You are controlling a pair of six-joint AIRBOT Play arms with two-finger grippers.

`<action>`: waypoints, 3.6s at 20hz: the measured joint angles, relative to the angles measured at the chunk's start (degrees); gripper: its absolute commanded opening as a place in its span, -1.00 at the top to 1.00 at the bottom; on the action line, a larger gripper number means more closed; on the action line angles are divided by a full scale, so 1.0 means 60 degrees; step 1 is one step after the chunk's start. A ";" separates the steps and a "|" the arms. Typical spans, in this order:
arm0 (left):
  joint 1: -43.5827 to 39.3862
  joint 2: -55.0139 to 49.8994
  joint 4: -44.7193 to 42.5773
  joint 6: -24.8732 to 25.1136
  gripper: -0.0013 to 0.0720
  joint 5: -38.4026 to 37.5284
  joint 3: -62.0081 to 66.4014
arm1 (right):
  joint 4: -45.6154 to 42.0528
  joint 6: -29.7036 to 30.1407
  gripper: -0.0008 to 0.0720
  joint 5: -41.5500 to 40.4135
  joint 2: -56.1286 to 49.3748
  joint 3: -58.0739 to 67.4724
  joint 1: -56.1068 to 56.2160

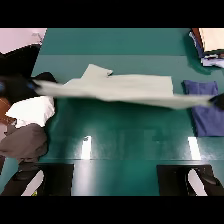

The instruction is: Fold the shirts.

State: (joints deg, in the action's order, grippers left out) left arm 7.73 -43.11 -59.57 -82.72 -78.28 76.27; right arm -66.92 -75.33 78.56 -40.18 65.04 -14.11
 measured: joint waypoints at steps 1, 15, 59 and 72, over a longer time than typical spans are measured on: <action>0.0000 0.0040 0.0000 -0.0146 0.90 -0.0076 0.1002 | 0.0007 -0.0007 0.93 -0.0040 0.0084 0.0903 -0.0102; 0.0000 -0.1024 -0.0164 -0.1202 0.89 0.0823 0.6550 | -0.0280 -0.0357 0.94 0.0630 -0.2408 0.8531 -0.0368; -0.0958 -0.5461 -0.2987 -0.0586 -0.40 0.0488 -0.1767 | -0.0353 -0.0597 0.00 -0.0379 -0.5763 0.0324 0.1184; -0.1144 -0.1515 -0.0561 -0.1384 -0.40 0.2269 -0.8269 | -0.0233 -0.0346 0.00 -0.0572 -0.3013 -0.1475 0.0780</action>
State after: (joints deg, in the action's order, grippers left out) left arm 0.86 -52.21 -62.94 -91.02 -64.66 26.65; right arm -68.31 -77.41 75.13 -58.26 56.18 -9.43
